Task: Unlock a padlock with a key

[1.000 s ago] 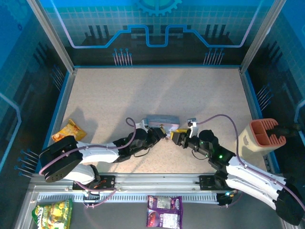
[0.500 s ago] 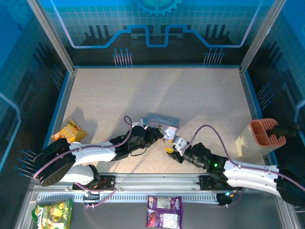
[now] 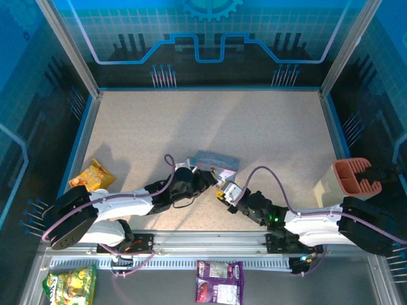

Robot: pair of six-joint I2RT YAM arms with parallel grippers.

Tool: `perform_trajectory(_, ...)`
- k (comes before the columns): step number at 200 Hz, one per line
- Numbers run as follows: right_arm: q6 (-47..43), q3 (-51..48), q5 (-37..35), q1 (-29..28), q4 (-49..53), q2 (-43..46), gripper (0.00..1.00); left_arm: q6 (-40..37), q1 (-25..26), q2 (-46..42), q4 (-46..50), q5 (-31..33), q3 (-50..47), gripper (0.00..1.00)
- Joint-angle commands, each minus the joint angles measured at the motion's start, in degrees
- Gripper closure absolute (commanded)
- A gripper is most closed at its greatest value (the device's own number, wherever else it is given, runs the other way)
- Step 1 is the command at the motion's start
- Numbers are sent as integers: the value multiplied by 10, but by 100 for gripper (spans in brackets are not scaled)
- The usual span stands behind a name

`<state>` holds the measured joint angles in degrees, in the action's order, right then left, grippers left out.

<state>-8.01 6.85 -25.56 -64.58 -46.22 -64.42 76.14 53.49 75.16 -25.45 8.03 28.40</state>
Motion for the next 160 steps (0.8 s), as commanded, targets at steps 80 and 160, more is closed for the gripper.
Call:
perform_trajectory(80, 9, 21, -34, -10, -82, -50, 74, -5, -2, -9, -25, -12, -1, 100)
perform_trajectory(160, 38, 32, -44, -10, -110, -83, 83, -5, 3, -4, -28, -10, 1, 100)
